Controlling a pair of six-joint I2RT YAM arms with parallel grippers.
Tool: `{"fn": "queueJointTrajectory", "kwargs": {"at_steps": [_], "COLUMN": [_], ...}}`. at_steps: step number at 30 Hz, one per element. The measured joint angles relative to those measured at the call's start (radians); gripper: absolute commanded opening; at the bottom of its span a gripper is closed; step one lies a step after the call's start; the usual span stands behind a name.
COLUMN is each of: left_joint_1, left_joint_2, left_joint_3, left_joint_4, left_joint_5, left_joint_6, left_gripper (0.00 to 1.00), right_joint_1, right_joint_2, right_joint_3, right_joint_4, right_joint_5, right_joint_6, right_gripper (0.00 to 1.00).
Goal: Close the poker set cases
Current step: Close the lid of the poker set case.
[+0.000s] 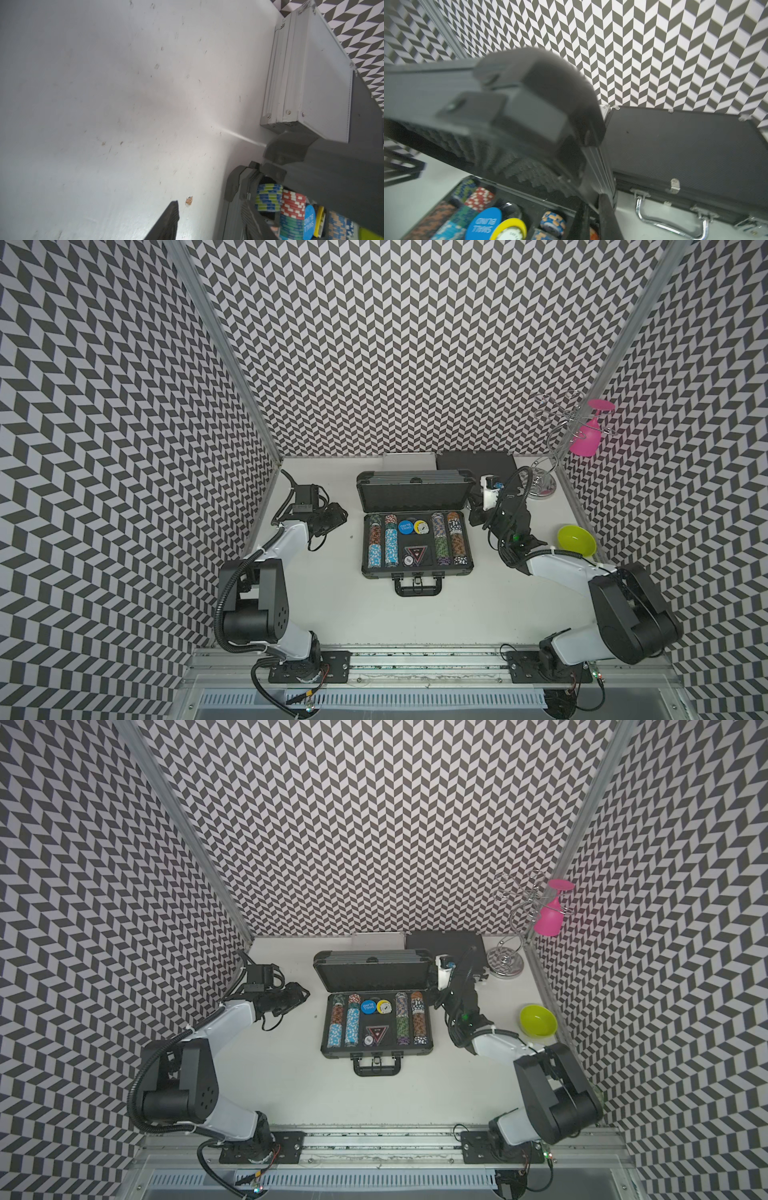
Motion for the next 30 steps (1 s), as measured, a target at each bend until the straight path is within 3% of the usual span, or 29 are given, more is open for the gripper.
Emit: {"fn": "queueJointTrajectory", "kwargs": {"at_steps": [11, 19, 26, 30], "left_joint_1": [-0.030, -0.031, -0.037, -0.064], "left_joint_2": [0.013, 0.007, -0.042, -0.065], "left_joint_3": [0.002, 0.002, -0.005, -0.002], "left_joint_4": [0.039, 0.026, -0.002, -0.024], "left_joint_5": [0.040, 0.040, 0.011, -0.012], "left_joint_6": [-0.041, -0.040, -0.031, -0.004], "left_gripper": [0.52, 0.52, 0.52, 0.46], "right_joint_1": [0.001, 0.001, -0.001, -0.001], "right_joint_2": [-0.158, -0.230, -0.241, -0.229], "right_joint_3": [-0.142, -0.133, -0.085, -0.038], "right_joint_4": [-0.137, -0.395, -0.621, -0.724], "right_joint_5": [-0.034, -0.103, -0.077, -0.042], "right_joint_6": [0.154, 0.248, 0.300, 0.311], "right_gripper": [0.33, 0.36, 0.40, 0.41]}}
